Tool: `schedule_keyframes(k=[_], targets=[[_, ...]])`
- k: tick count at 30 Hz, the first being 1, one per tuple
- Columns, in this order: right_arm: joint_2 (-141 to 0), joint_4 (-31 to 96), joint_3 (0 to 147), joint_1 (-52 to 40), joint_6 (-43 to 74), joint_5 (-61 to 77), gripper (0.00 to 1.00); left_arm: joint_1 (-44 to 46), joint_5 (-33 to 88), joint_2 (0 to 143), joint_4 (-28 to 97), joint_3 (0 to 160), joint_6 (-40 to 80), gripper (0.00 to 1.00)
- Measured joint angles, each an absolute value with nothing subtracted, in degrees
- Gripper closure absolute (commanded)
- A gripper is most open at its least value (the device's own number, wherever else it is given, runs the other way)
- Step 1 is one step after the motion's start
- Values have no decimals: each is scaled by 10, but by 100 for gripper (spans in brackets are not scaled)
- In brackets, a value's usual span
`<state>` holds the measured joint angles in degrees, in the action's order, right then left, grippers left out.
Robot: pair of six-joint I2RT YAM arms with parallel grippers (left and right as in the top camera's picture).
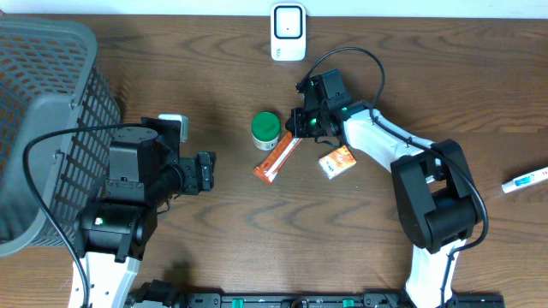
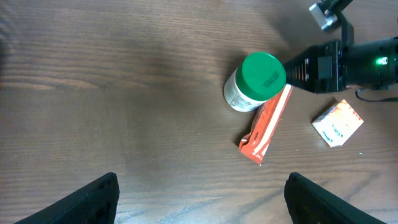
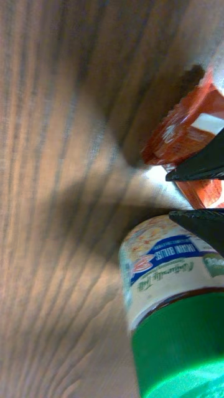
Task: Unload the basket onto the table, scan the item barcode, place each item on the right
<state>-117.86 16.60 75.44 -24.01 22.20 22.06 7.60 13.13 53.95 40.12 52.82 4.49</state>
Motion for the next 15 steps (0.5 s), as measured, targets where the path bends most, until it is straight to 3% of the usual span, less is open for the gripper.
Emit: schedule_keyframes(k=[4, 15], targets=[[-1179, 204, 754, -248, 207, 220, 99, 76, 131, 540, 401, 528, 45, 14], [-1179, 256, 754, -291, 166, 220, 98, 76, 131, 540, 401, 528, 45, 14]])
